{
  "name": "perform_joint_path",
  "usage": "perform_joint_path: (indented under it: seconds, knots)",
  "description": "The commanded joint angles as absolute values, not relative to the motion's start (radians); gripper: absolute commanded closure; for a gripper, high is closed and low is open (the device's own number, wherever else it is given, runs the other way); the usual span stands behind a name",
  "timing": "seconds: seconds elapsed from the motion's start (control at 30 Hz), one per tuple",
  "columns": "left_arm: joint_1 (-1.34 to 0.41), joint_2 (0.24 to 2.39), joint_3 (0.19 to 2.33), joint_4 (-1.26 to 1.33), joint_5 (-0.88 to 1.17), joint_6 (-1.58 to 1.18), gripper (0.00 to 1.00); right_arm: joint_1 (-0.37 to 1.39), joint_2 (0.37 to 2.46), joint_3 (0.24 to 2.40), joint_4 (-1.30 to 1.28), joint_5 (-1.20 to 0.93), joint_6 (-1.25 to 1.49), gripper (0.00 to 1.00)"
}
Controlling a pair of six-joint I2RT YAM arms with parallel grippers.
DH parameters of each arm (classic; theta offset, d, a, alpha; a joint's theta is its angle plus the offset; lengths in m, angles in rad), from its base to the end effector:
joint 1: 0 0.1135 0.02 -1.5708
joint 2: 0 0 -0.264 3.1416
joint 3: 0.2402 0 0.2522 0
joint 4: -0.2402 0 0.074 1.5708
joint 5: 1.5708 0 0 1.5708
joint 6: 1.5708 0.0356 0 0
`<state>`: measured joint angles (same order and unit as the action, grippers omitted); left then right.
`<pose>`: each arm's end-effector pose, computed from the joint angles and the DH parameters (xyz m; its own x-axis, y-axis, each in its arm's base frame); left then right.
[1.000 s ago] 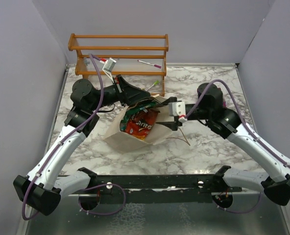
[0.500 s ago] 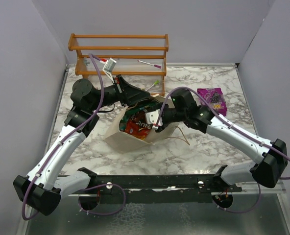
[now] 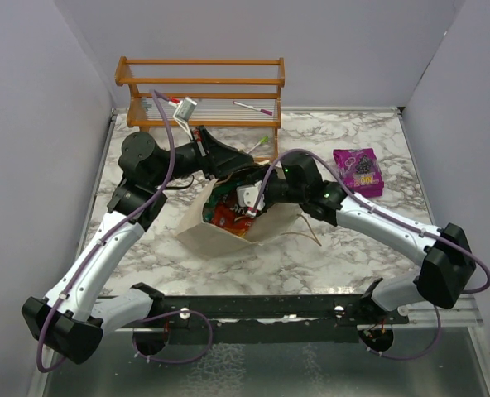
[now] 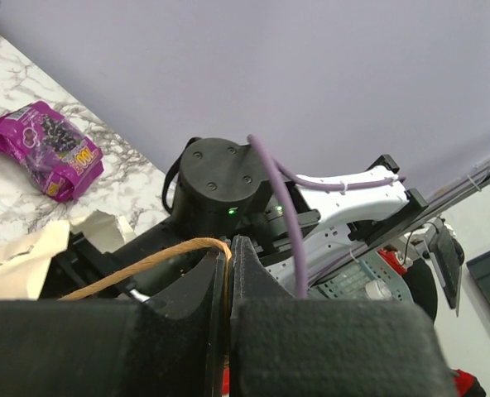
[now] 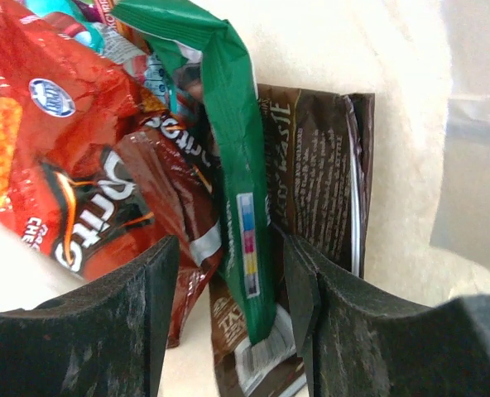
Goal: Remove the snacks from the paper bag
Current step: Adjust the paper bag at the center of the board.
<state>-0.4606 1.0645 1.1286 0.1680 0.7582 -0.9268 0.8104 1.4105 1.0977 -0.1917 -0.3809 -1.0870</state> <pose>0.1949 -0.1241 0.4429 -0.6137 -0.3436 -0.7108 0.7185 0.1302 -0.6833 0.2131 0.2432 0.3041 0.6390 -0.5206 -0.5663 -0.7121 -0.1221 -0.6914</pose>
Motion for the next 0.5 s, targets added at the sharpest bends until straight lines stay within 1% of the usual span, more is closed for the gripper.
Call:
perform_joint_path:
  seconds: [0.0,0.13,0.3,0.37,0.47]
  knots:
    - [-0.471,1.049,1.187,0.201,0.750,-0.920,1.00,0.816,1.454,1.091,-0.062,-0.356,-1.113,0.46]
    - [-0.472,1.050,1.200,0.182,0.736,-0.921,1.00,0.816,1.500,1.110,-0.045,-0.362,-1.110,0.45]
    - [-0.471,1.052,1.238,0.107,0.698,-0.876,1.00,0.816,1.548,1.121,-0.064,-0.358,-1.120,0.49]
    - [-0.471,1.064,1.266,0.065,0.682,-0.857,1.00,0.816,1.555,1.119,-0.055,-0.357,-1.112,0.53]
    - [-0.470,1.089,1.320,-0.028,0.653,-0.814,1.00,0.816,1.563,1.121,-0.017,-0.353,-1.077,0.64]
